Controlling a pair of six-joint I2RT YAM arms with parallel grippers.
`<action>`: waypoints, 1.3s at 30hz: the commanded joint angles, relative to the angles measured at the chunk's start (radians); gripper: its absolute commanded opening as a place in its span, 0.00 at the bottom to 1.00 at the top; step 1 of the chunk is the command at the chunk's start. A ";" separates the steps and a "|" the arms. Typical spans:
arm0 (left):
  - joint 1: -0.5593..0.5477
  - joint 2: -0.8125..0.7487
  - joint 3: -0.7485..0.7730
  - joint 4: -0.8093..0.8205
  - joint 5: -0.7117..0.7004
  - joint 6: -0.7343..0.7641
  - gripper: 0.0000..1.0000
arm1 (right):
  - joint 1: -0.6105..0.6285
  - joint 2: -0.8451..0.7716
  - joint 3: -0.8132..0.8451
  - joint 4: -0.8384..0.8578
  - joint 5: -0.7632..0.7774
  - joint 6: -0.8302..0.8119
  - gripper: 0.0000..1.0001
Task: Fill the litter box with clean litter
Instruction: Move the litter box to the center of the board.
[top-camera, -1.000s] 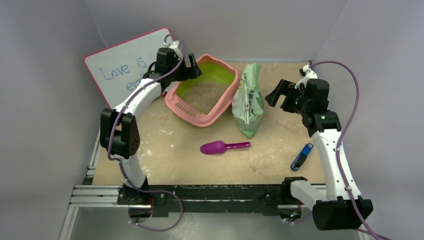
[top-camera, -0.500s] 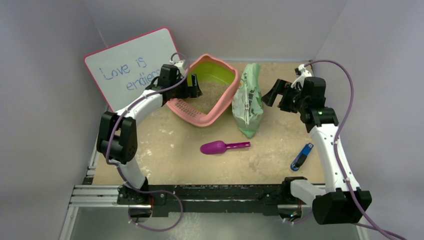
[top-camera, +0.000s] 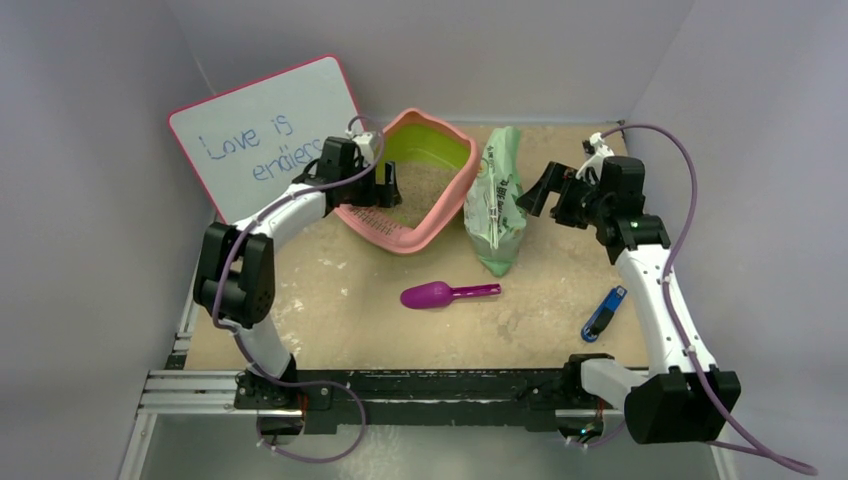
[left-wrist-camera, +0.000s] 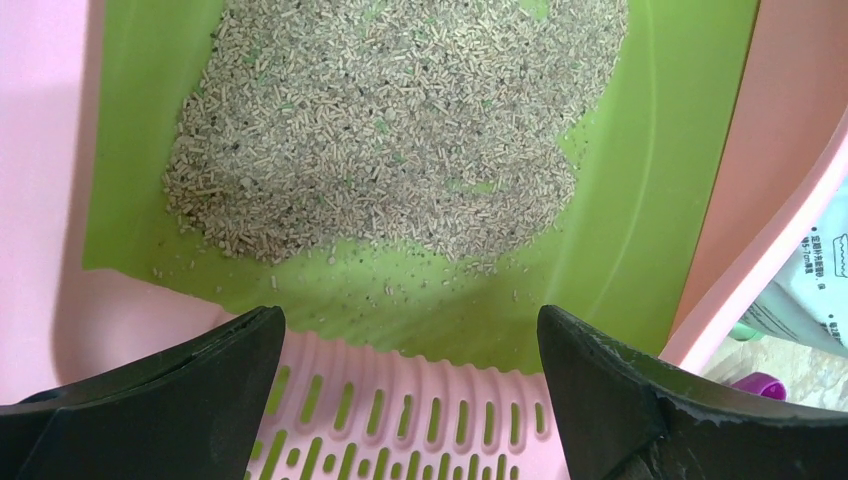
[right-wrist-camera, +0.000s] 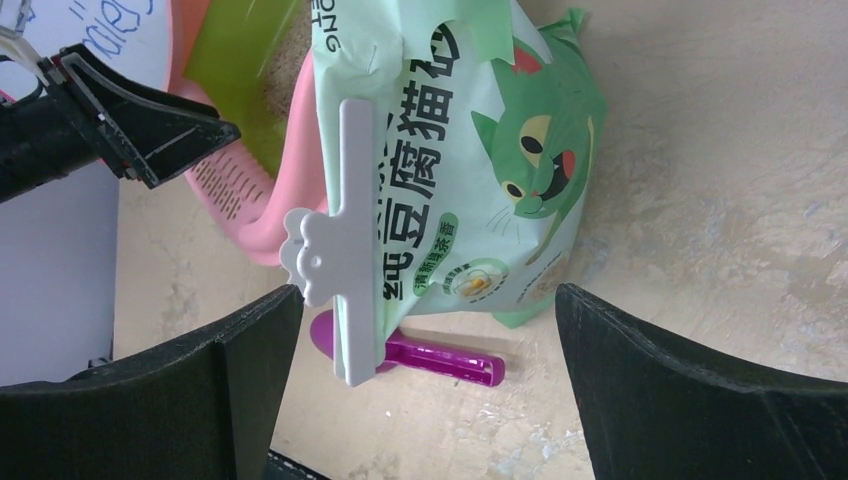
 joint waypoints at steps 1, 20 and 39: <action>0.003 -0.074 -0.094 0.036 0.006 -0.051 0.99 | 0.000 -0.008 -0.006 0.051 -0.038 0.017 0.99; -0.045 -0.269 -0.511 0.347 0.042 -0.371 0.99 | 0.010 0.032 0.029 0.007 -0.022 -0.035 0.99; -0.195 -0.416 -0.581 0.297 -0.122 -0.452 0.99 | 0.442 0.211 0.233 -0.125 0.579 -0.076 0.89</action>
